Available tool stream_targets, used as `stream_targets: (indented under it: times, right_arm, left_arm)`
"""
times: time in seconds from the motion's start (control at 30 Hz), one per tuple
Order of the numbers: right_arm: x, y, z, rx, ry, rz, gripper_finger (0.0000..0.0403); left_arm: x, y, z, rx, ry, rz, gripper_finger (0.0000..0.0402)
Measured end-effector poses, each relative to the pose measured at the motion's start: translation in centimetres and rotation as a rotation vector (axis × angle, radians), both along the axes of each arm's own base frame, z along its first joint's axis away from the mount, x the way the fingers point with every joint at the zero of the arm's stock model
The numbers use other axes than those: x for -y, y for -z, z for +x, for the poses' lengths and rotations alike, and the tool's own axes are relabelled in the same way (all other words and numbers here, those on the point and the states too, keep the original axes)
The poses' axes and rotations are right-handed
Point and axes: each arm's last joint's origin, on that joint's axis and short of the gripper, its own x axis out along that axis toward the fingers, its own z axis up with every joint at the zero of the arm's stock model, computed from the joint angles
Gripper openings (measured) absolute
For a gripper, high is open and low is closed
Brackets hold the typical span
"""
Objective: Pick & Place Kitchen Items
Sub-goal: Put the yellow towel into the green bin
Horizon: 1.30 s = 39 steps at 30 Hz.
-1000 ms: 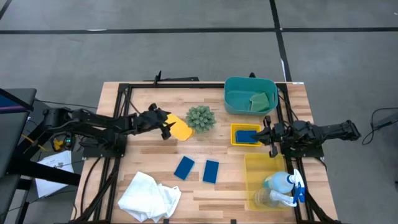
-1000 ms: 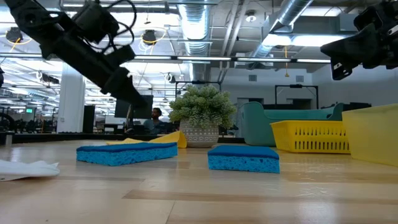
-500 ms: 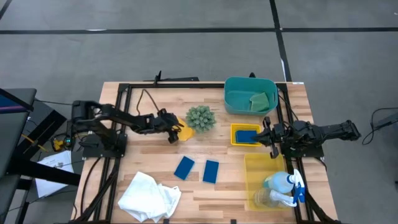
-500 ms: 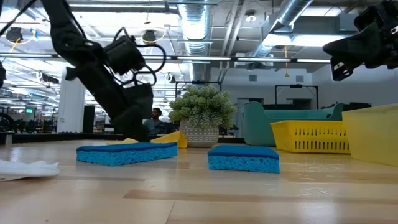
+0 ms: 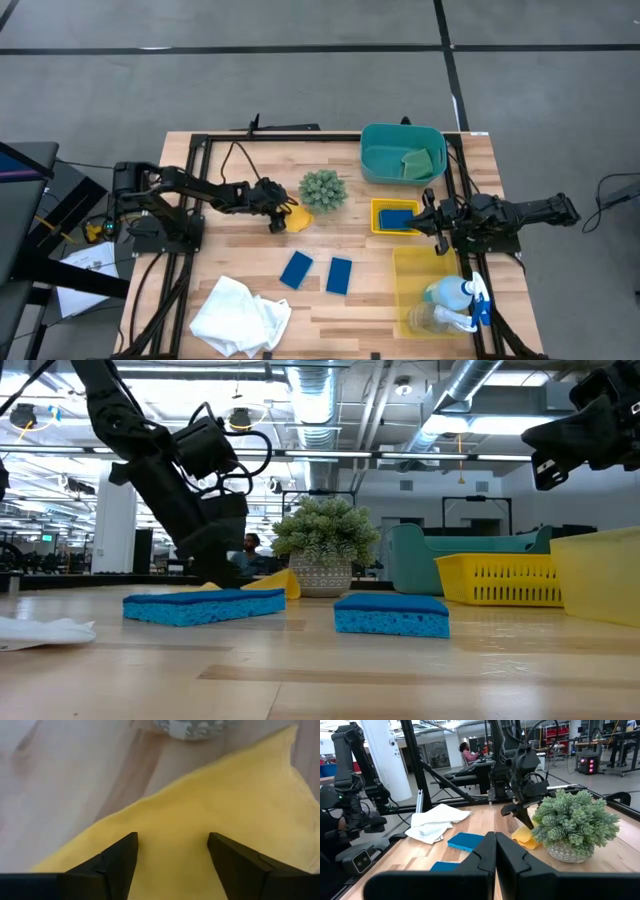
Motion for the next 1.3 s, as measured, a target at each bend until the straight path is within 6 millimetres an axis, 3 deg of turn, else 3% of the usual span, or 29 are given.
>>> stream_targets:
  times: [0.87,1.13,1.3]
  right_arm:
    - [-0.1,0.0,0.0,-0.005,-0.025,0.022,0.0000]
    - [-0.1,0.0,0.0,-0.006,-0.026,0.025,0.0000]
    - [-0.1,0.0,0.0,-0.006,-0.027,0.025,0.0000]
  left_arm:
    - [0.4,0.1,-0.3,-0.034,0.121,-0.070,0.0010]
    - [0.8,-0.2,-0.7,-0.073,0.188,-0.046,0.0003]
    - [2.1,-2.1,-2.5,-0.132,0.235,-0.053,0.0001]
